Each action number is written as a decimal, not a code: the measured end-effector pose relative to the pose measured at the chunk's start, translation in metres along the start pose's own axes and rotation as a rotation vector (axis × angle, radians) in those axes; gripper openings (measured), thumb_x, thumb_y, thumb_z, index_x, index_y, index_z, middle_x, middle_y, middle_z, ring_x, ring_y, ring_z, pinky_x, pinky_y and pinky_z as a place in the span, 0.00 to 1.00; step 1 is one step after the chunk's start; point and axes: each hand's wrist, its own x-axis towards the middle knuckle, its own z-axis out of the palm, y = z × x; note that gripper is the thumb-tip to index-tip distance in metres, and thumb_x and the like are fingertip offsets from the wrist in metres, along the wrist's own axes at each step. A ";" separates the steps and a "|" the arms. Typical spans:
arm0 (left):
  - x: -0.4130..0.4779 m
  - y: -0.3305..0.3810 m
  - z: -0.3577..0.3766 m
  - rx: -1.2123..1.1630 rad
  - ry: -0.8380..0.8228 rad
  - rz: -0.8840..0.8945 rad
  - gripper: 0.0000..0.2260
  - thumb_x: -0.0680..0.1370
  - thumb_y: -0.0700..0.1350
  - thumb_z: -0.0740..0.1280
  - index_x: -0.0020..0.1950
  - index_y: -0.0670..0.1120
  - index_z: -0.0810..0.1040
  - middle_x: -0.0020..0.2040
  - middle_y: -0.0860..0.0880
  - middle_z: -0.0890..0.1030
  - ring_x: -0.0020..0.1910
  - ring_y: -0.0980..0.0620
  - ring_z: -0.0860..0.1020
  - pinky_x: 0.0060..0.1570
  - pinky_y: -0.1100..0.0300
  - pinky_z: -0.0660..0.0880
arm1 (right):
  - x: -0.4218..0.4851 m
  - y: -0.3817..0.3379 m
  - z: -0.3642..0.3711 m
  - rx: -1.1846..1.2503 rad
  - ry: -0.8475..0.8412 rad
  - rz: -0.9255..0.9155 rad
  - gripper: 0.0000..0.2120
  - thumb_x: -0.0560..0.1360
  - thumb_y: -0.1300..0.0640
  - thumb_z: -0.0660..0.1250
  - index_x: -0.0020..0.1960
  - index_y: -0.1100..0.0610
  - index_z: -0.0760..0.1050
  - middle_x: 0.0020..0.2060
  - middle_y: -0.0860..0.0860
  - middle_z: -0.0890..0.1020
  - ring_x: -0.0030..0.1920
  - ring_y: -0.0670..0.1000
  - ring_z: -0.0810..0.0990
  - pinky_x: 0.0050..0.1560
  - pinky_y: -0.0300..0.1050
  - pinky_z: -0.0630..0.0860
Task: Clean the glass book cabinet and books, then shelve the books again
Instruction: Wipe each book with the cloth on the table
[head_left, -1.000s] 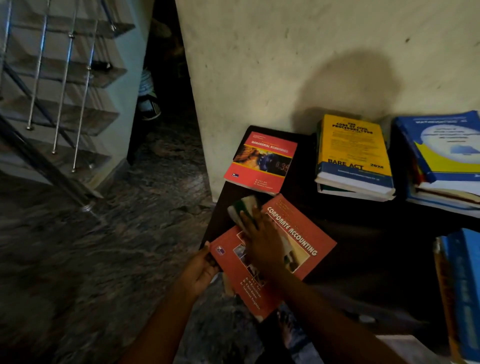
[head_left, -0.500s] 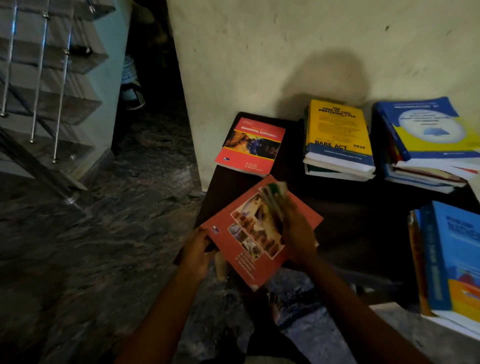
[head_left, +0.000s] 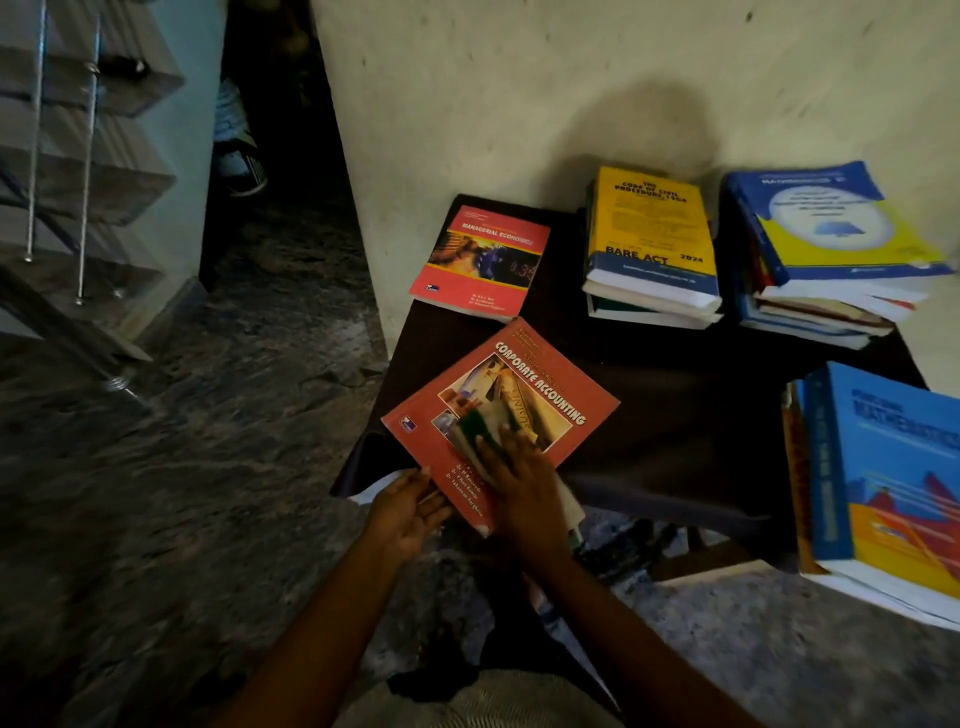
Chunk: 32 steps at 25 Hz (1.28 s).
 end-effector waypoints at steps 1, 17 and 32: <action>-0.002 -0.001 0.002 -0.010 -0.002 0.010 0.05 0.81 0.39 0.59 0.49 0.40 0.74 0.31 0.46 0.83 0.30 0.50 0.82 0.29 0.58 0.80 | -0.009 -0.011 0.005 0.018 -0.011 -0.056 0.36 0.72 0.51 0.67 0.75 0.46 0.54 0.76 0.51 0.53 0.73 0.53 0.51 0.70 0.55 0.56; -0.060 0.109 0.072 0.144 -0.164 0.558 0.09 0.77 0.42 0.65 0.57 0.44 0.77 0.49 0.42 0.83 0.47 0.45 0.82 0.48 0.49 0.80 | 0.047 -0.006 -0.169 0.774 0.344 0.246 0.24 0.76 0.75 0.57 0.68 0.57 0.63 0.64 0.46 0.68 0.52 0.23 0.71 0.50 0.19 0.66; 0.037 0.100 -0.006 1.429 -0.131 1.399 0.17 0.74 0.50 0.60 0.62 0.57 0.75 0.61 0.50 0.78 0.66 0.59 0.69 0.63 0.39 0.68 | 0.066 0.005 -0.149 0.703 0.235 0.341 0.27 0.79 0.69 0.53 0.70 0.44 0.65 0.23 0.39 0.73 0.19 0.41 0.64 0.19 0.34 0.63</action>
